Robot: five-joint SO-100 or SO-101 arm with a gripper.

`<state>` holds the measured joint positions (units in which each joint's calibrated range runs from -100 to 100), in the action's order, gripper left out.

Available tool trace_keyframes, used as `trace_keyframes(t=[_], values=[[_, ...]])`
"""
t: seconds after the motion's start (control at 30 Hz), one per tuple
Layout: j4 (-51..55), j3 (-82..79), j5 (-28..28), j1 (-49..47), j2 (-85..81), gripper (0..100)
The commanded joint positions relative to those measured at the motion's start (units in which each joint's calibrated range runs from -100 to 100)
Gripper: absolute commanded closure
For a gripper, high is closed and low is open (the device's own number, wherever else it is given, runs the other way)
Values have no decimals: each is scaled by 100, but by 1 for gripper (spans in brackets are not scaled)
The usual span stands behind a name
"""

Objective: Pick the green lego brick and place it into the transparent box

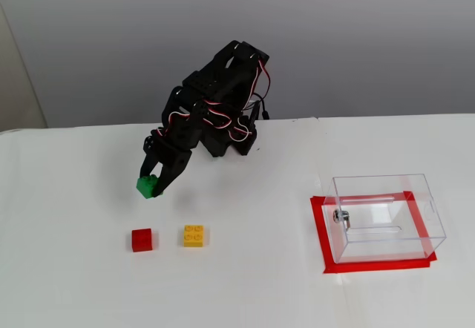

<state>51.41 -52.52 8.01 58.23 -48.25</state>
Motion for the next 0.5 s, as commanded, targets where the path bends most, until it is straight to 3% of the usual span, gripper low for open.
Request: trace_keyframes(t=[0.0,0.47], values=[[237,279,-175,-178,-644,91],[185,306,-264,-1161,-2511,91]])
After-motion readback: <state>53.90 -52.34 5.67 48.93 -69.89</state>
